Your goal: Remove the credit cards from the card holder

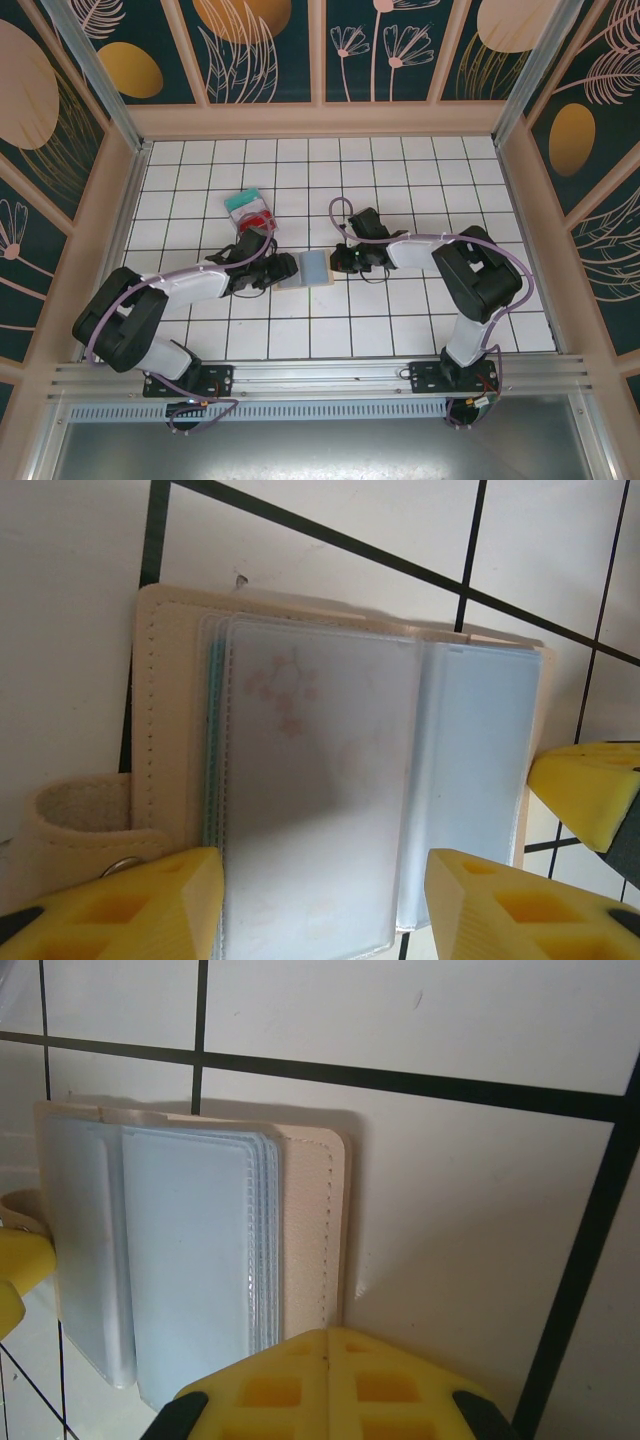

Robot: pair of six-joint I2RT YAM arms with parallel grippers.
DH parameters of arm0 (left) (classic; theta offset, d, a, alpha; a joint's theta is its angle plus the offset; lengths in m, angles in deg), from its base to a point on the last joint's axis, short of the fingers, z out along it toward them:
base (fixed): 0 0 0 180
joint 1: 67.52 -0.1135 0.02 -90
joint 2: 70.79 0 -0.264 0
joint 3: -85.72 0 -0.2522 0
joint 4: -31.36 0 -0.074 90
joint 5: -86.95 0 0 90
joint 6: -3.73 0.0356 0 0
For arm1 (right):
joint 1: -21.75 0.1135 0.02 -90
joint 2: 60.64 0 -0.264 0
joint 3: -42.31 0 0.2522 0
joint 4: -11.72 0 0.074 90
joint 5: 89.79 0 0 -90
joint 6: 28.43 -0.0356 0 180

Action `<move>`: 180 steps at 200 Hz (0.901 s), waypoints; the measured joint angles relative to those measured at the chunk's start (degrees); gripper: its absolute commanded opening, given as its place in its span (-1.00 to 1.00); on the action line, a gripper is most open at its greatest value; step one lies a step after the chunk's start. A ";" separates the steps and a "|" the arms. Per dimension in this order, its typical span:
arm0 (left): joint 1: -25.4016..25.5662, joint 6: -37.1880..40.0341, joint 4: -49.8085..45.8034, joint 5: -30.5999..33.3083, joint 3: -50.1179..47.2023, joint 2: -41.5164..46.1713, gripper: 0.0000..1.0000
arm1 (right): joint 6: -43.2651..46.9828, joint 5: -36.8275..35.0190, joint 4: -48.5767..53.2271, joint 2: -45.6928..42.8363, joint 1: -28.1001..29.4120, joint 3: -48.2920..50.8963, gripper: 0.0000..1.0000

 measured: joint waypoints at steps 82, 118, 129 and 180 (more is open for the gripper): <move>1.25 0.33 0.83 -1.95 2.03 -1.68 0.15 | -0.46 0.00 -0.13 0.02 0.13 0.00 -1.00; 1.77 0.35 2.21 -3.87 2.82 -2.19 0.14 | -0.52 0.02 -0.44 0.13 0.59 0.00 -1.00; 1.81 0.35 2.27 -3.98 3.02 -2.47 0.14 | -0.63 0.02 -0.46 0.13 0.70 0.00 -1.00; 1.81 0.81 -0.85 0.50 3.56 -1.57 0.16 | -0.87 0.04 -1.07 0.13 0.70 0.35 -1.00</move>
